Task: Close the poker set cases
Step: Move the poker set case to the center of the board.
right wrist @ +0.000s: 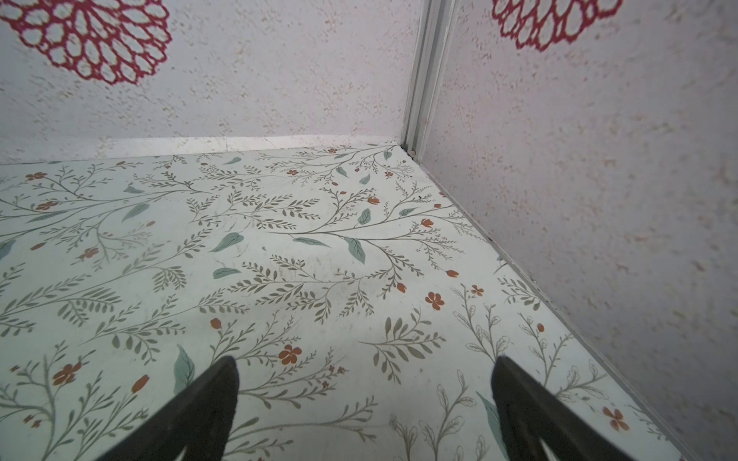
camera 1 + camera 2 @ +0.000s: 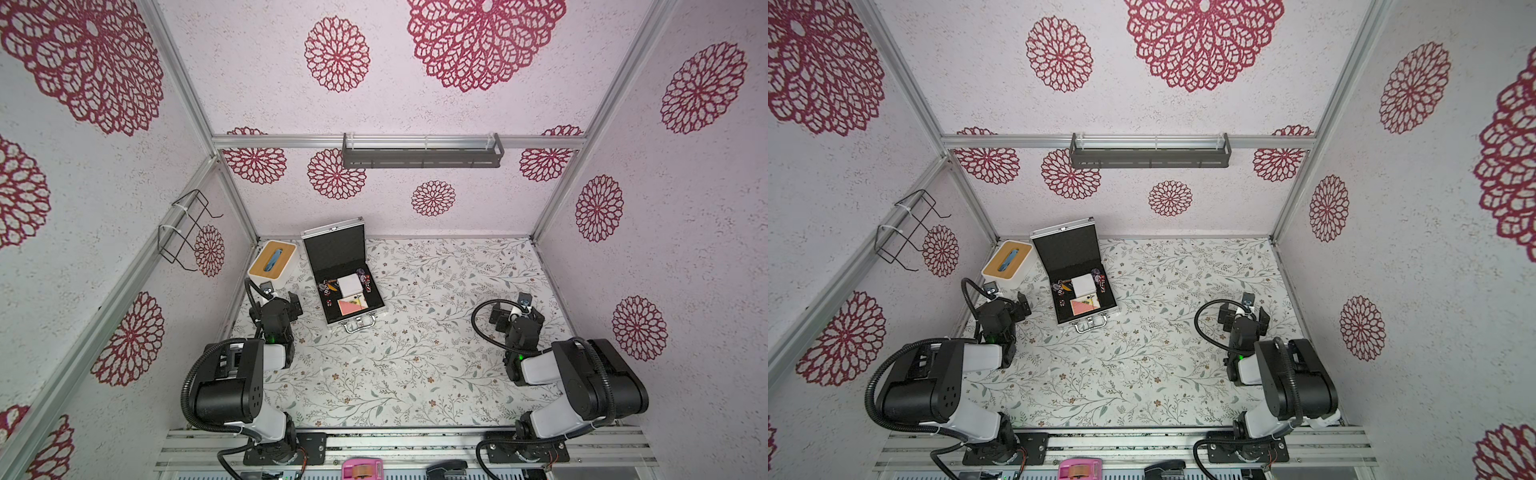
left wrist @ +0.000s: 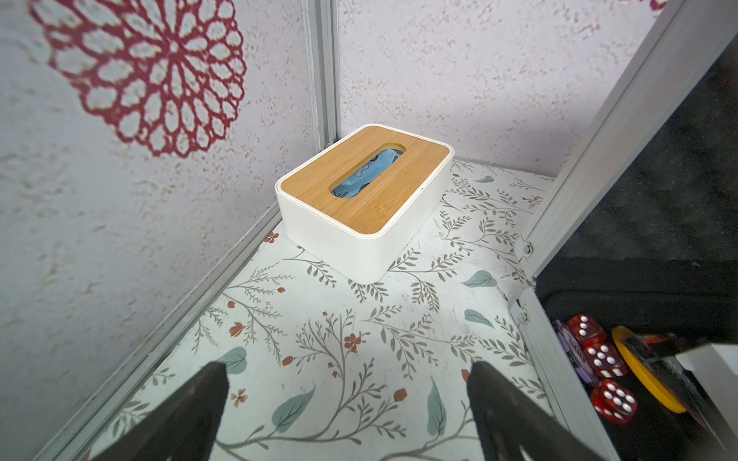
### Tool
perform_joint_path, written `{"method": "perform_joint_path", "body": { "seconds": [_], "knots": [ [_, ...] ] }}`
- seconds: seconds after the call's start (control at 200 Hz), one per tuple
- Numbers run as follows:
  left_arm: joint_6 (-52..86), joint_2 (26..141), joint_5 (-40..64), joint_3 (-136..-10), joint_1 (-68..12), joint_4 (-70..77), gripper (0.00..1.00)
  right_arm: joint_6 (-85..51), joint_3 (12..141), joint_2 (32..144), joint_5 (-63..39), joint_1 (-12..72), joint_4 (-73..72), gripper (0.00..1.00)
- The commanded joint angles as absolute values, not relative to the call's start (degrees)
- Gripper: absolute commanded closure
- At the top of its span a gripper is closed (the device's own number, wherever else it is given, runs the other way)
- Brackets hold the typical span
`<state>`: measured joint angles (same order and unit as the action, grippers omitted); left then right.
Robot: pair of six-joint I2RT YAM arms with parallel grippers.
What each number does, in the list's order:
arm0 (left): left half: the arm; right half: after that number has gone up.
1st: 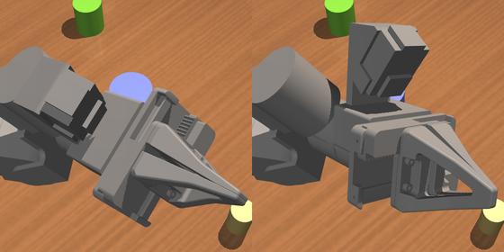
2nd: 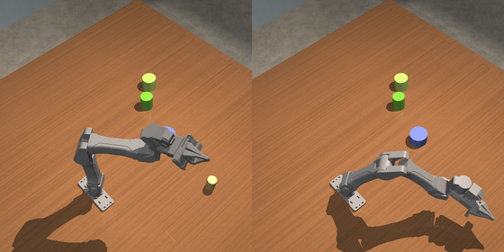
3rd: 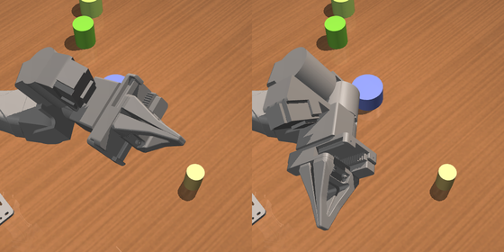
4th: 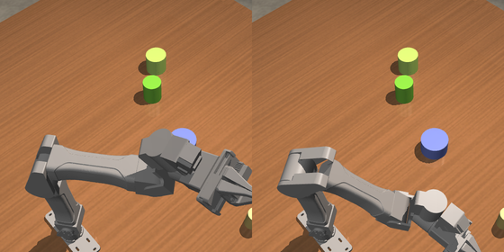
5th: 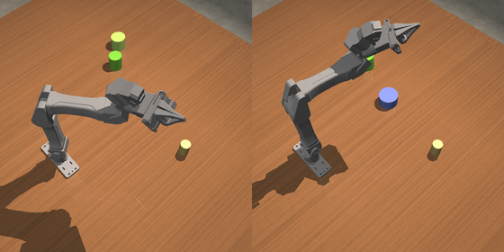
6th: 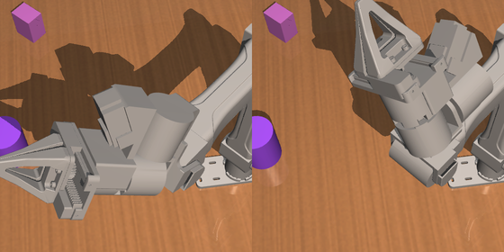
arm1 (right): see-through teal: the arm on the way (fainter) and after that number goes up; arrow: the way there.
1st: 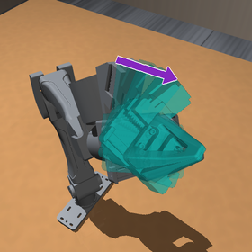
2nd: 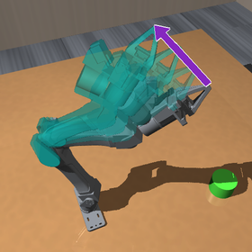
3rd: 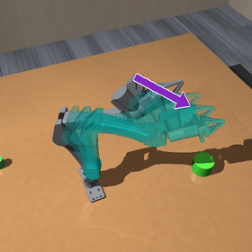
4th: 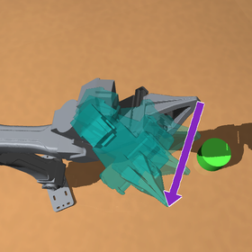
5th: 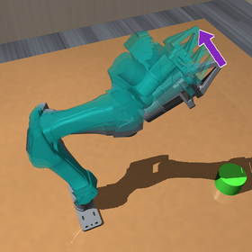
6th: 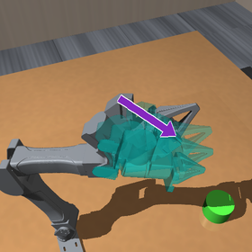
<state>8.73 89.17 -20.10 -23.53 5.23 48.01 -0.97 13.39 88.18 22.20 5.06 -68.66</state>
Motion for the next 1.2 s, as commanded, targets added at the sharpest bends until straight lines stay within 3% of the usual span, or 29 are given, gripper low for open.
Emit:
{"method": "perform_joint_path", "body": {
  "seconds": [0.0,0.095,0.235,0.385,0.55,0.756,1.196],
  "knots": [
    [9.9,83.1,-21.3,-26.2,5.2,41.9,0.03,0.7,13.8,83.5,22.4,5.9,-67.6,0.01],
    [11.1,77.2,-23.5,-30.9,5.0,29.5,0.03,1.0,21.0,76.2,24.9,8.5,-47.8,0.01],
    [15.8,71.7,-22.6,-36.1,4.4,17.9,0.03,1.3,29.0,71.5,24.3,10.0,-34.5,0.01],
    [21.5,70.1,-19.5,-42.1,3.0,5.0,0.03,-2.6,37.6,72.5,15.7,10.4,-21.8,0.01],
    [30.5,69.9,-8.2,-42.7,2.1,-2.2,0.03,-7.1,44.3,75.9,9.6,14.8,-14.1,0.01],
    [38.3,73.3,0.4,-38.8,1.7,2.2,0.03,-9.4,52.5,82.8,2.6,21.2,-6.3,0.01],
    [42.1,95.8,17.6,-40.9,8.0,22.2,0.03,-12.2,54.0,87.3,-6.1,26.1,-5.4,0.01]
  ]
}}
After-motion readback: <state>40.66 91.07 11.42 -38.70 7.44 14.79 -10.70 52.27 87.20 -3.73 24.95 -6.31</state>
